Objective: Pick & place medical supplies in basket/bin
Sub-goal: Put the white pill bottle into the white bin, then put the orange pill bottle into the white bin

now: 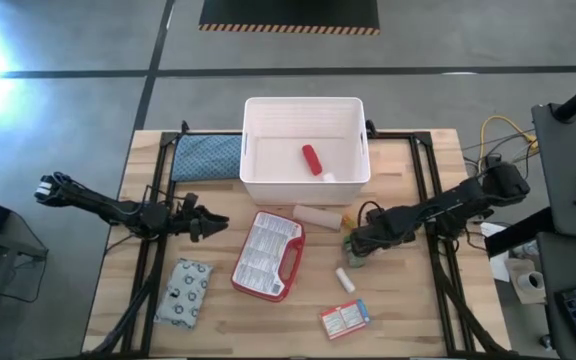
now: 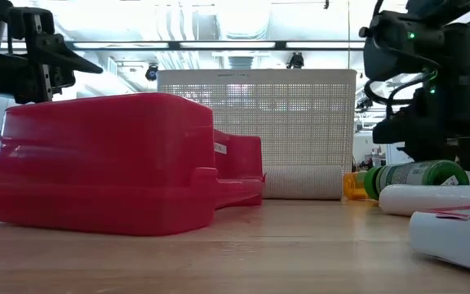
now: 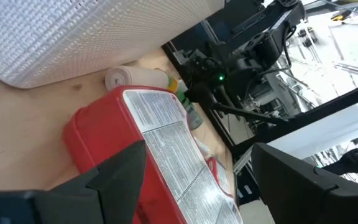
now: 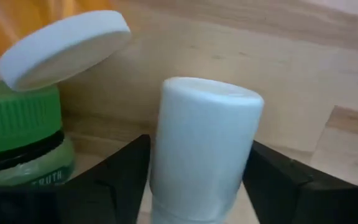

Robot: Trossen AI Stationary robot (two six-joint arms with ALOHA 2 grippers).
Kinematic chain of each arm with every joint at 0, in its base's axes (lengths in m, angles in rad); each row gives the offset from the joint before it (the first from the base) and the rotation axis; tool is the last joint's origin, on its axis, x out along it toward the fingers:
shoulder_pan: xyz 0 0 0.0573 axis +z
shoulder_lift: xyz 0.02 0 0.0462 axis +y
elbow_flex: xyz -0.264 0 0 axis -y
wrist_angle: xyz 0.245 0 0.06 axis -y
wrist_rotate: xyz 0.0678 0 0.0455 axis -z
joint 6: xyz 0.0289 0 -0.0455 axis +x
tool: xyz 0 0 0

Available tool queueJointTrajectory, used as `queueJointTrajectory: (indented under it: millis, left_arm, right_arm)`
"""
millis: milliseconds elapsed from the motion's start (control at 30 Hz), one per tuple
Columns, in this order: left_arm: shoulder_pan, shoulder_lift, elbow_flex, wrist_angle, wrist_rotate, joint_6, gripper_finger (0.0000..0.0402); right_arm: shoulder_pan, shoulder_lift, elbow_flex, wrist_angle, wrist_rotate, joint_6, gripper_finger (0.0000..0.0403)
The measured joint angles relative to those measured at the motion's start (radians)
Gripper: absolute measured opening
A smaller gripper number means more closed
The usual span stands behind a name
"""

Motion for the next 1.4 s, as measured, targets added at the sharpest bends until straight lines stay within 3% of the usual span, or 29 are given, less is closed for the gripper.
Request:
queueJointTrajectory:
  millis: [133,400,500,633,700,800,900,1000,1133,1233,1400]
  left_arm:
    - [0.000,0.000,0.000,-0.003,-0.005,0.000,0.0269]
    - [0.000,0.026,0.001,-0.003,-0.025,-0.001,0.0269]
    - [0.000,0.034,0.001,-0.003,-0.025,-0.011,0.0269]
    - [0.000,0.045,0.001,-0.003,-0.024,-0.054,0.0269]
    - [0.000,0.045,0.001,-0.003,-0.024,-0.058,0.0269]
    - [0.000,0.045,0.001,-0.003,-0.024,-0.058,0.0269]
    - [0.000,0.044,0.001,-0.002,-0.024,-0.071,0.0269]
    - [0.000,0.043,0.002,0.014,-0.024,-0.139,0.0269]
    - [0.000,0.043,0.006,0.063,-0.023,-0.162,0.0269]
    - [-0.001,0.043,0.006,0.084,-0.020,-0.162,0.0269]
    - [-0.001,0.043,0.007,0.087,0.003,-0.162,0.0269]
  right_arm:
    - [-0.005,-0.036,0.013,0.004,0.007,-0.035,0.0158]
    - [-0.003,-0.212,0.201,0.158,-0.017,-0.132,0.0158]
    - [-0.017,-0.270,0.303,0.308,0.060,-0.255,0.0168]
    - [-0.103,-0.284,0.451,0.352,0.274,-0.432,0.0190]
    - [-0.187,-0.266,0.522,0.327,0.336,-0.515,0.0193]
    - [-0.332,-0.204,0.613,0.280,0.347,-0.678,0.0197]
    - [-0.455,-0.105,0.712,0.169,0.330,-0.795,0.0208]
    - [-0.535,0.012,0.838,-0.052,0.268,-0.891,0.0225]
    - [-0.551,0.167,0.977,-0.314,0.313,-0.966,0.0249]
    - [-0.525,0.230,1.061,-0.386,0.369,-1.045,0.0269]
    - [-0.431,0.223,1.120,-0.434,0.424,-1.061,0.0293]
